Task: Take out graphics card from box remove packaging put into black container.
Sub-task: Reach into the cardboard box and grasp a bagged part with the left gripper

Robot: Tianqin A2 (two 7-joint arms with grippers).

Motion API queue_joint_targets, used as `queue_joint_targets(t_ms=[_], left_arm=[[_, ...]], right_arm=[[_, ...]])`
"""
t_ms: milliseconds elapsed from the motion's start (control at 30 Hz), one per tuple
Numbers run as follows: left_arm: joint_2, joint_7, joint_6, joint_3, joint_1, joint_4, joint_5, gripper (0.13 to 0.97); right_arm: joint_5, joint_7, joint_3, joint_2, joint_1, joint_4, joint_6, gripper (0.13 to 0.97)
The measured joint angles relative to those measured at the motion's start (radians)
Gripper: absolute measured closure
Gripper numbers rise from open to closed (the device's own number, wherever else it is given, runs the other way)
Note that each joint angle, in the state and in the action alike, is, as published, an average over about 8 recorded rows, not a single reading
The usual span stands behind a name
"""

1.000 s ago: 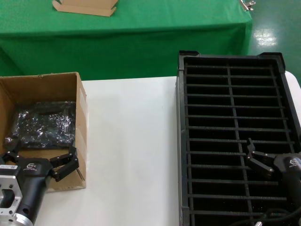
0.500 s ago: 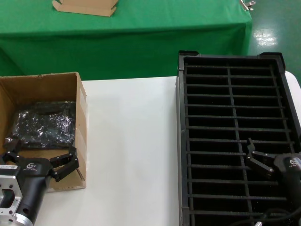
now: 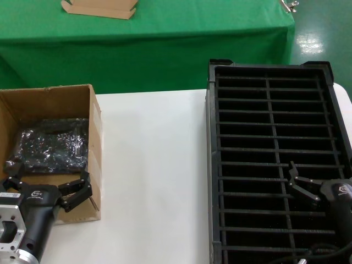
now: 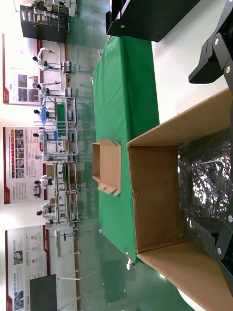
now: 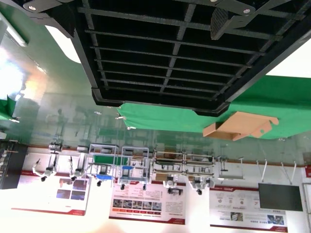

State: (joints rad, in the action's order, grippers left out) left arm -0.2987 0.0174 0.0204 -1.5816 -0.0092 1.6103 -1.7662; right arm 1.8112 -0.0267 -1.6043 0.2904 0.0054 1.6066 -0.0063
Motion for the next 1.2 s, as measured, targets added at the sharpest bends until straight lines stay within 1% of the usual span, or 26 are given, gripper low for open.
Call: queue_joint_targets(t_ms=[233,367,433,500,567,600,667,700,800,867,967,1067,1133,1200], left_arm=[[0.0,0.0,0.0,0.0,0.0,0.0,0.0,0.132],[-0.011,0.011,-0.013,0.004,-0.001,0.016,-0.014,0.132],[-0.026,0.022,-0.026,0.01,-0.002,0.033,-0.028,0.132],[-0.049,0.033,-0.045,0.018,-0.005,0.056,-0.049,0.132],[-0.083,0.038,-0.068,0.022,-0.01,0.082,-0.074,0.132],[-0.106,0.037,-0.082,0.022,-0.014,0.094,-0.089,0.132],[-0.164,0.025,-0.115,0.014,-0.025,0.118,-0.13,0.132],[-0.2,0.012,-0.133,0.006,-0.034,0.129,-0.157,0.132],[-0.326,-0.049,-0.184,-0.037,-0.072,0.151,-0.262,0.132],[-0.42,-0.104,-0.21,-0.084,-0.109,0.155,-0.349,0.132],[-0.563,-0.201,-0.228,-0.184,-0.179,0.147,-0.49,0.132],[-0.701,-0.305,-0.225,-0.313,-0.256,0.131,-0.633,0.132],[-0.783,-0.376,-0.217,-0.406,-0.307,0.118,-0.723,0.132],[-0.853,-0.442,-0.205,-0.498,-0.357,0.102,-0.802,0.132]], right_arm=[[0.0,0.0,0.0,0.0,0.0,0.0,0.0,0.129],[0.0,0.0,0.0,0.0,0.0,0.0,0.0,0.129],[0.0,0.0,0.0,0.0,0.0,0.0,0.0,0.129],[0.0,0.0,0.0,0.0,0.0,0.0,0.0,0.129],[0.0,0.0,0.0,0.0,0.0,0.0,0.0,0.129],[0.0,0.0,0.0,0.0,0.0,0.0,0.0,0.129],[0.0,0.0,0.0,0.0,0.0,0.0,0.0,0.129],[0.0,0.0,0.0,0.0,0.0,0.0,0.0,0.129],[0.0,0.0,0.0,0.0,0.0,0.0,0.0,0.129],[0.0,0.0,0.0,0.0,0.0,0.0,0.0,0.129],[0.0,0.0,0.0,0.0,0.0,0.0,0.0,0.129],[0.0,0.0,0.0,0.0,0.0,0.0,0.0,0.129],[0.0,0.0,0.0,0.0,0.0,0.0,0.0,0.129],[0.0,0.0,0.0,0.0,0.0,0.0,0.0,0.129]])
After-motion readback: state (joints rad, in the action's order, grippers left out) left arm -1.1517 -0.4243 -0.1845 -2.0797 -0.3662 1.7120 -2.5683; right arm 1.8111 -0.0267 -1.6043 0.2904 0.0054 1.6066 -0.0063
